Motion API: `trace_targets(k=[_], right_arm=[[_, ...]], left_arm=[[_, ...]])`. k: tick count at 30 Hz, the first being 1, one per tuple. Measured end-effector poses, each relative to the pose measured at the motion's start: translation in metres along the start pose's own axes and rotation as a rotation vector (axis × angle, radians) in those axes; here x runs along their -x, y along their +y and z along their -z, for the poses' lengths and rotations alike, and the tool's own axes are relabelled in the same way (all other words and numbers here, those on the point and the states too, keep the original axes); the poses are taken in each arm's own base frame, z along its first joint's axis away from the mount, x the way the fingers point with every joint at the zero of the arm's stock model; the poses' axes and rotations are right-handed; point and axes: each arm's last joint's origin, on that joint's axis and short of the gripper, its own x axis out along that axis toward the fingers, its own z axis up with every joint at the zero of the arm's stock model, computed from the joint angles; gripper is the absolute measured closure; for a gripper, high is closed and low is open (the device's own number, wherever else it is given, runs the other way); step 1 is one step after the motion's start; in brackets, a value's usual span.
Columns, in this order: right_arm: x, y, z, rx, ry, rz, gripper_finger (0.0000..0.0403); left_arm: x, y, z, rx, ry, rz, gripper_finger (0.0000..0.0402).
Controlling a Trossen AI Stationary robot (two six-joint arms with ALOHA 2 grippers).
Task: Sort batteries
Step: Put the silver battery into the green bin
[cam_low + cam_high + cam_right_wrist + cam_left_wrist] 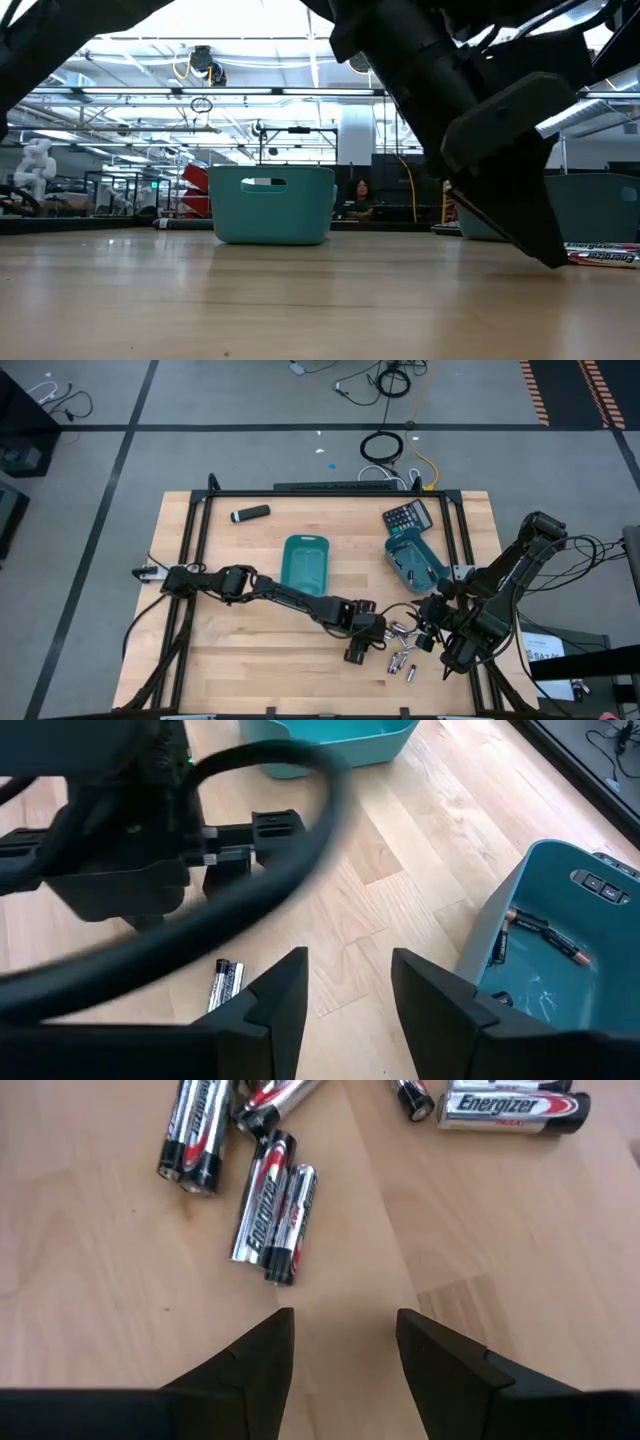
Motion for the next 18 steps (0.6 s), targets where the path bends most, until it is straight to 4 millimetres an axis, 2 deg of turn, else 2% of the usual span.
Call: trace_targets(k=[7,11,18], right_arm=[[0.000,0.001,0.000,-0.012,0.001,-0.009,0.0266],[0.000,0.002,0.000,-0.019,-0.001,-0.017,0.0266],[0.000,0.002,0.000,-0.020,-0.001,-0.017,0.0266]], left_arm=[[0.002,-0.001,-0.012,0.012,-0.113,-0.031,0.0213],[0.003,-0.003,-0.019,-0.046,-0.185,-0.032,0.0213],[0.003,-0.001,-0.020,-0.087,-0.206,-0.008,0.0213]])
